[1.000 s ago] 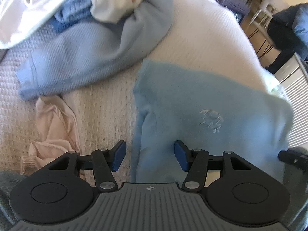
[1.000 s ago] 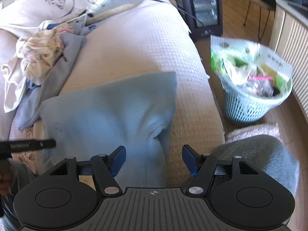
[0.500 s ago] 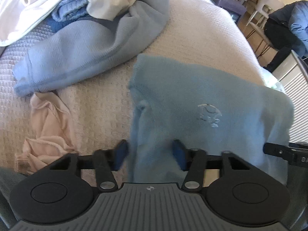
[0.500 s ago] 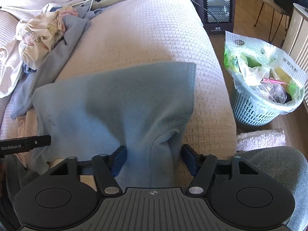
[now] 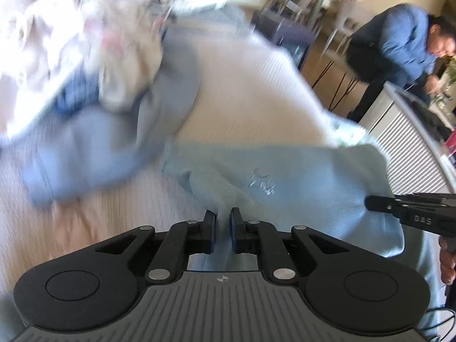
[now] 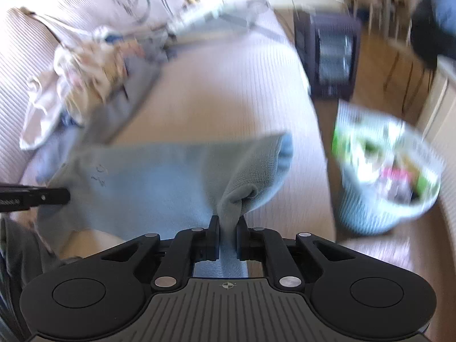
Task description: Fold clothes
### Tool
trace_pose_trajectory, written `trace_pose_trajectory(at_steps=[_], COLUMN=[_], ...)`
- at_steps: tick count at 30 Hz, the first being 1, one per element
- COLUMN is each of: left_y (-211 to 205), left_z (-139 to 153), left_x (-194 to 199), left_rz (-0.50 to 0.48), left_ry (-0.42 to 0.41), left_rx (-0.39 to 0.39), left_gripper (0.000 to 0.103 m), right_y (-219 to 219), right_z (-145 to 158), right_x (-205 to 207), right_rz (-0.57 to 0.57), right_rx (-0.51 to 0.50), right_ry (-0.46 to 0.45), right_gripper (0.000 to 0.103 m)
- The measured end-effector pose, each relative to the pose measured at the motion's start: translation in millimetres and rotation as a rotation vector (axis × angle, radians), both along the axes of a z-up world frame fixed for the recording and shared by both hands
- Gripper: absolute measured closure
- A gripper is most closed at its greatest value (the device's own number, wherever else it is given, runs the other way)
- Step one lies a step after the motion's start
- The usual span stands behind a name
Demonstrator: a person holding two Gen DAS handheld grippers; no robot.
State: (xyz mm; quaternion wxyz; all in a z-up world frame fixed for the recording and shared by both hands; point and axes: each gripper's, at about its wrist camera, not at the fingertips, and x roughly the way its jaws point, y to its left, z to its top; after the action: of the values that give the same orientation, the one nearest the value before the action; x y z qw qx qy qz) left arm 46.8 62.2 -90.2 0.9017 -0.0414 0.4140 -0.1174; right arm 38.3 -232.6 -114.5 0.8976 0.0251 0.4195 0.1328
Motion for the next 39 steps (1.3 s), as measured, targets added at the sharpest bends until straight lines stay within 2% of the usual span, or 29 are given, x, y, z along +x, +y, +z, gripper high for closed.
trace_pose_trajectory(at_steps=[6, 12, 17, 21, 24, 28, 30, 32, 35, 37, 39], left_y=[-19, -29, -33, -35, -38, -35, -33, -37, -44, -41, -37], left_z=[61, 92, 74, 42, 15, -18, -32, -39, -41, -34, -20], left_x=[53, 142, 221, 273, 296, 312, 316, 317, 320, 319, 309], left_rz=[-0.051, -0.019, 0.01, 0.032, 0.029, 0.053, 0.057, 0.048, 0.041, 0.05, 0.059], left_ry=[-0.183, -0.272, -0.254, -0.185, -0.132, -0.043, -0.018, -0.018, -0.017, -0.01, -0.015], left_rx=[0.081, 0.133, 0.146, 0.143, 0.173, 0.199, 0.195, 0.225, 0.264, 0.242, 0.2], left_gripper=[0.094, 0.094, 0.094, 0.094, 0.094, 0.093, 0.092, 0.089, 0.087, 0.086, 0.071], right_y=[-1, 6, 13, 12, 14, 12, 10, 10, 10, 8, 4], right_z=[49, 77, 60, 30, 7, -12, -20, -25, -29, -26, -19], right_x=[54, 135, 213, 261, 285, 299, 303, 304, 305, 305, 305], right_rz=[-0.014, -0.029, -0.037, -0.064, -0.059, -0.044, -0.038, -0.03, -0.027, -0.037, -0.038], right_rx=[-0.017, -0.018, -0.025, 0.031, 0.014, -0.002, 0.007, 0.005, 0.005, 0.005, 0.015], right_ry=[-0.202, -0.344, -0.335, -0.246, -0.203, -0.158, -0.136, -0.125, -0.118, -0.111, -0.102], right_gripper=[0.093, 0.093, 0.093, 0.093, 0.093, 0.093, 0.093, 0.092, 0.088, 0.082, 0.078])
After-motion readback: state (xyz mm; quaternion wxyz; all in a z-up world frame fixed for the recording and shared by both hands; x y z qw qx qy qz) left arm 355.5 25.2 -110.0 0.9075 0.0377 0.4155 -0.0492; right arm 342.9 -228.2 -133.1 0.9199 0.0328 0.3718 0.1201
